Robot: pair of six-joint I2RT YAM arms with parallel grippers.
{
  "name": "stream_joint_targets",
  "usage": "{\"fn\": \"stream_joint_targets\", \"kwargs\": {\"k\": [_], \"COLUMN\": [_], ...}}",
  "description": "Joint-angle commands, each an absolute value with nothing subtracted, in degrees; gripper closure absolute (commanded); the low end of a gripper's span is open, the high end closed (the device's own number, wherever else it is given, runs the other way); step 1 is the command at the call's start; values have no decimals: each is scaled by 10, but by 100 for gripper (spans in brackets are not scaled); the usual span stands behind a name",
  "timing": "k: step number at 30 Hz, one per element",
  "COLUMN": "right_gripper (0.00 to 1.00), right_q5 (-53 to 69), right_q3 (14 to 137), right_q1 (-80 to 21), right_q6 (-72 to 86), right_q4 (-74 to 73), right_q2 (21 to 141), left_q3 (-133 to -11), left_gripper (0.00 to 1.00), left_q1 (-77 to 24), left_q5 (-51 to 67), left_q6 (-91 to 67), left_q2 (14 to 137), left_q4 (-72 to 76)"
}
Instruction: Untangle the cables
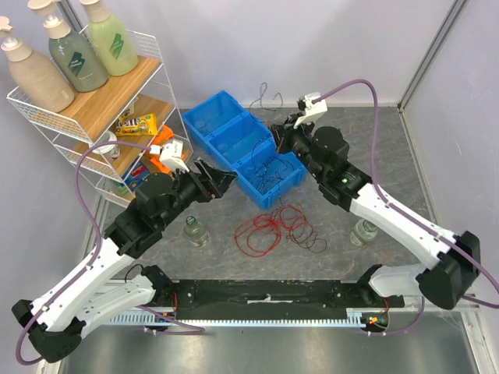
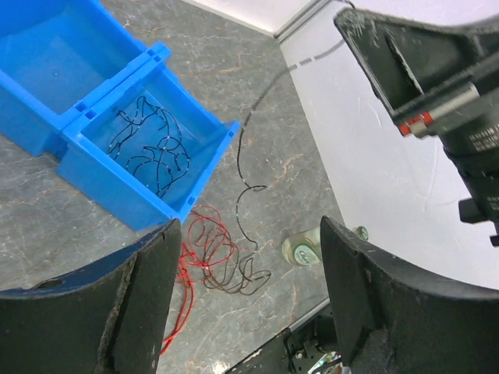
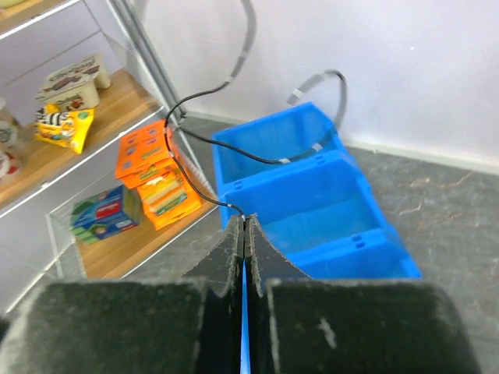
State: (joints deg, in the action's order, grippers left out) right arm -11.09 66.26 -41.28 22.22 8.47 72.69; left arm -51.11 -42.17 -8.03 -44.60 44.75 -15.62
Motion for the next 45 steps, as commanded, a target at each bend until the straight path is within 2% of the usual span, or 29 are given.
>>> {"fn": "stream_joint_targets", "kwargs": {"k": [1,6,11,17,25,30,35,39,45], "right_gripper": [100,100,100,100,100,100,100,100,97], "right_q5": [-95,-50,-20,32,9,9,14,26,-70], "right_q3": [694,736,690,625,595,655,691,747,886], "right_q1": [-396,-368,-330,-315,-327,-328,-328,-333,-367], "right_q6": [135,115,102,86,138,143,149,142,123], "right_q4": [194,255,337,309,76,-120,-210,-277,-370], "right_q2": [784,834,874,897,838,868,878,931,1053], "left_q3": [-502,-498,-491,-490,-484,-484,-484,-483,-484], "left_gripper": [22,22,22,20,19,19,20,20,20], "left_q1": [-419,-418,-419,-419,-419,-419,-420,-419,-420], "left_q5": [-94,-77,-67,-51,-52,-40,-33,-31,-18], "left_q6": [-410,-416,-417,-410,-399,-397,-393,-392,-392], "left_q2": [446,439,438,446,463,484,496,499,511], "left_q4": [-171,-175,-173,-175,-168,-158,-164,-171,-177]}}
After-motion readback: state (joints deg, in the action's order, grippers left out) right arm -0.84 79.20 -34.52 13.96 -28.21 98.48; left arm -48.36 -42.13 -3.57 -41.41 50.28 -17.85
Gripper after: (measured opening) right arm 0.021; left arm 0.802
